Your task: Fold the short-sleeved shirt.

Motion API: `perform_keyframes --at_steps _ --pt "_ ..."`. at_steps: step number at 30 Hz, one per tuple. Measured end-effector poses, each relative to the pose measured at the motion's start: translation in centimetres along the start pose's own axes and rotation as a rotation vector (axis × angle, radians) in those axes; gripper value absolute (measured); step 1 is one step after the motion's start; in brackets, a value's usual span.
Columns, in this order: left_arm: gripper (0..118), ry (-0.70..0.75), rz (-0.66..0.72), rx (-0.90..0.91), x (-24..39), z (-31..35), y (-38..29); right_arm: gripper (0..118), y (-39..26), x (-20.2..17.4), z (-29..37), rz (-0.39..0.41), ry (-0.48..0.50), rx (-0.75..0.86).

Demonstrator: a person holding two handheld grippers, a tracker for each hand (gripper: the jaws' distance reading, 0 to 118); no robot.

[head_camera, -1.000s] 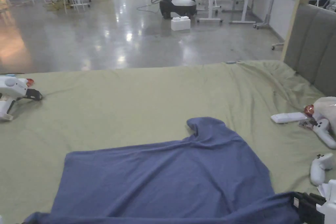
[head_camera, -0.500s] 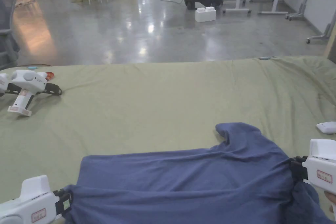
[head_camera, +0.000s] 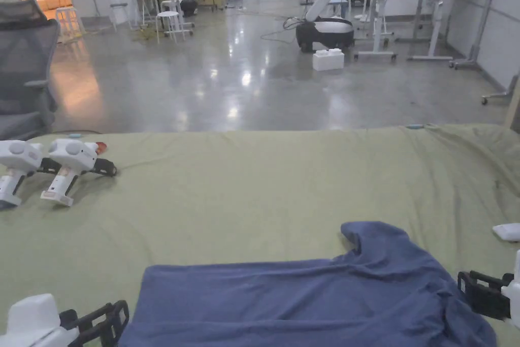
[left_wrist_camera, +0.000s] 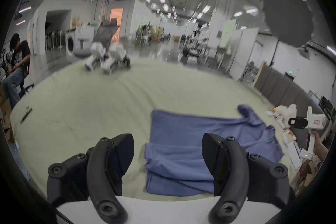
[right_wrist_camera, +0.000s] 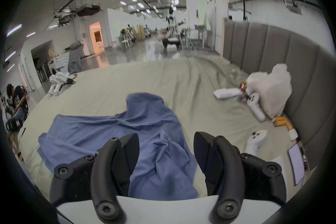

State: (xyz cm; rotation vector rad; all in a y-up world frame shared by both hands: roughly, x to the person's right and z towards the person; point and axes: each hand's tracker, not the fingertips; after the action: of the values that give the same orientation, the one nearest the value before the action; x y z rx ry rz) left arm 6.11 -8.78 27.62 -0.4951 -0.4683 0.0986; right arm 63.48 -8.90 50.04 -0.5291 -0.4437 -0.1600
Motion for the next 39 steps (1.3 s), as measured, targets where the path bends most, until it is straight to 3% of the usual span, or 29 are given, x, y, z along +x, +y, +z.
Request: perform_keyframes --at_steps 6,10,12,13,14,16,19,22,26,30,31,35,39 --pt "80 -0.003 -0.177 0.276 5.6 12.7 2.0 66 -1.5 -1.6 12.4 -0.019 0.043 0.225" --pt "68 -0.039 -0.258 0.388 8.7 18.9 1.7 63 -3.4 -3.4 18.9 -0.002 0.053 0.302" --pt "48 -0.036 -0.288 0.415 9.9 20.9 1.2 45 -4.4 -4.0 21.2 -0.018 0.062 0.329" --pt "33 -0.033 -0.301 0.425 10.4 21.9 0.9 33 -4.9 -4.4 22.1 -0.028 0.067 0.342" --pt "16 -0.042 -0.304 0.428 10.7 22.6 0.7 13 -5.4 -4.7 22.9 -0.041 0.071 0.359" --pt "14 -0.060 -0.298 0.434 11.2 23.8 0.1 9 -6.2 -5.3 24.4 -0.042 0.070 0.373" --pt "0 -0.096 -0.286 0.399 11.3 24.3 -0.8 2 -7.3 -6.0 25.3 -0.019 0.087 0.393" --pt "0 -0.113 -0.260 0.361 11.2 24.5 -1.5 0 -7.9 -6.6 25.1 0.022 0.087 0.359" --pt "0 -0.087 -0.236 0.332 10.4 23.9 -1.5 0 -8.2 -6.4 24.9 -0.010 0.105 0.348" --pt "0 -0.056 -0.131 0.160 7.9 19.8 -1.3 0 -8.4 -6.0 24.1 -0.027 0.110 0.329" --pt "5 -0.054 -0.075 0.129 6.8 18.2 -1.8 0 -8.5 -6.0 23.6 -0.034 0.110 0.319" --pt "56 -0.086 0.112 -0.082 2.4 10.5 -4.7 0 -9.3 -5.6 21.9 -0.054 0.106 0.252" --pt "56 -0.002 0.126 -0.217 -0.8 2.1 -7.6 0 -10.2 -4.6 20.0 -0.045 0.085 0.168"
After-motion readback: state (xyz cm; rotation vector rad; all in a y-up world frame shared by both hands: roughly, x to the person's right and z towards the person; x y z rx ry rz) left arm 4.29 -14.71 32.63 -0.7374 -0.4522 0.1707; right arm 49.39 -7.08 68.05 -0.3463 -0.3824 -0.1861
